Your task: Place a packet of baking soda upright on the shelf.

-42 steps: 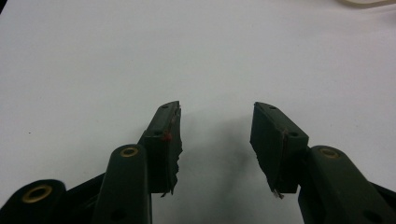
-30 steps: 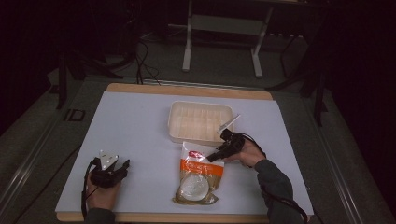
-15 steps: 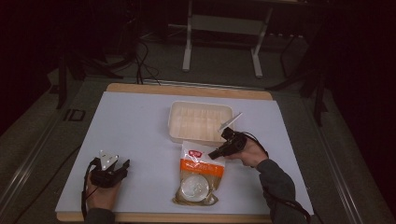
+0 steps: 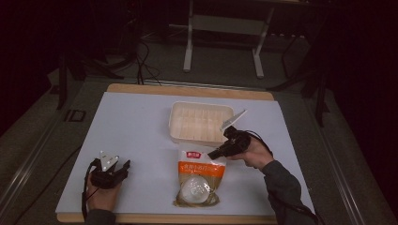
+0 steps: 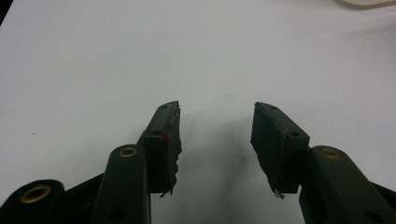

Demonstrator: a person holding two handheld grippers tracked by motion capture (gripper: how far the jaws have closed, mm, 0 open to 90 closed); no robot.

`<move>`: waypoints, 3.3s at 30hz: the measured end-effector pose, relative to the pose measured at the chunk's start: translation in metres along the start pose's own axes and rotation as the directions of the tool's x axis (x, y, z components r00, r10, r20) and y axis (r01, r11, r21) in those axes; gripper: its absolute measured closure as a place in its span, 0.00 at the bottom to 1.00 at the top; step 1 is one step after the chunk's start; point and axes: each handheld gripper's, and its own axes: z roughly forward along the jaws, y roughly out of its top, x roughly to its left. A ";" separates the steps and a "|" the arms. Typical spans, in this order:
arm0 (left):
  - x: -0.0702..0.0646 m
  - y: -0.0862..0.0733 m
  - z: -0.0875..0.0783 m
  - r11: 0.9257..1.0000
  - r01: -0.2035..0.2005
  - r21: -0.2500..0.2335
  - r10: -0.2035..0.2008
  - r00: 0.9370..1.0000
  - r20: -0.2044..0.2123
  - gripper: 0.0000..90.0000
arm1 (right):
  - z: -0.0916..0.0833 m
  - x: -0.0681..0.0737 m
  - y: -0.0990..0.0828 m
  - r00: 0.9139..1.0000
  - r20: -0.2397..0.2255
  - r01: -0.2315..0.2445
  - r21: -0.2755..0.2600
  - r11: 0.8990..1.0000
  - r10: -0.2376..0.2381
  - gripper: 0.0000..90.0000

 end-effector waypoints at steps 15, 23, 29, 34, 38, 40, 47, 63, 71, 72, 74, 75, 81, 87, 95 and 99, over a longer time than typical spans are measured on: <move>0.000 0.000 0.000 1.000 0.001 -0.003 -0.001 1.000 -0.003 0.57 | -0.016 0.033 0.014 1.000 -0.009 -0.022 -0.103 0.994 0.021 1.00; 0.000 0.000 0.000 1.000 0.001 -0.002 -0.001 1.000 -0.003 0.57 | -0.025 0.036 0.016 0.999 0.020 -0.038 -0.125 0.991 0.040 1.00; 0.000 0.000 0.000 1.000 0.001 -0.003 -0.001 1.000 -0.003 0.57 | -0.034 0.035 0.017 0.996 0.007 -0.083 -0.174 0.981 0.086 1.00; 0.000 0.000 0.000 1.000 0.001 -0.003 -0.001 1.000 -0.004 0.57 | -0.041 0.033 0.018 0.993 -0.051 -0.119 -0.250 0.961 0.110 1.00; 0.000 0.000 0.000 1.000 0.000 -0.002 0.000 1.000 -0.004 0.57 | -0.047 0.031 0.018 0.990 -0.066 -0.142 -0.297 0.944 0.129 1.00; 0.000 0.000 0.000 1.000 0.000 -0.002 0.000 1.000 -0.004 0.57 | -0.051 0.030 0.017 0.988 -0.075 -0.150 -0.326 0.934 0.133 1.00; -0.001 0.000 0.000 1.000 0.000 -0.004 0.000 1.000 -0.007 0.57 | -0.065 0.031 0.016 0.984 -0.079 -0.176 -0.422 0.890 0.157 1.00; -0.001 0.000 -0.001 1.000 0.007 -0.009 -0.007 1.000 -0.014 0.56 | -0.075 0.034 0.037 0.968 -0.001 -0.197 -0.619 0.760 0.250 1.00; 0.000 0.000 -0.001 1.000 0.007 -0.009 -0.007 1.000 -0.013 0.56 | -0.074 0.025 0.048 0.949 0.041 -0.207 -0.669 0.714 0.313 1.00; 0.000 0.000 -0.001 1.000 0.006 -0.009 -0.007 1.000 -0.013 0.56 | -0.074 0.024 0.049 0.945 0.053 -0.204 -0.675 0.709 0.322 1.00; 0.000 0.000 -0.001 1.000 0.006 -0.009 -0.006 1.000 -0.013 0.56 | -0.071 0.021 0.052 0.941 0.055 -0.208 -0.683 0.700 0.334 1.00; 0.000 0.000 -0.001 1.000 0.006 -0.009 -0.006 1.000 -0.013 0.56 | -0.070 0.020 0.053 0.937 0.065 -0.208 -0.686 0.697 0.343 1.00; 0.000 0.000 -0.001 1.000 0.007 -0.009 -0.007 1.000 -0.012 0.56 | -0.064 0.007 0.057 0.921 0.094 -0.209 -0.700 0.683 0.378 1.00; 0.000 0.000 -0.001 1.000 0.007 -0.008 -0.007 1.000 -0.012 0.56 | -0.063 -0.002 0.059 0.906 0.120 -0.202 -0.718 0.666 0.405 1.00; 0.000 0.000 -0.001 1.000 0.008 -0.008 -0.008 1.000 -0.012 0.56 | -0.060 -0.009 0.063 0.893 0.150 -0.185 -0.737 0.651 0.424 1.00; 0.000 0.000 -0.001 1.000 0.009 -0.008 -0.009 1.000 -0.011 0.56 | -0.056 -0.015 0.063 0.884 0.161 -0.182 -0.746 0.641 0.438 1.00</move>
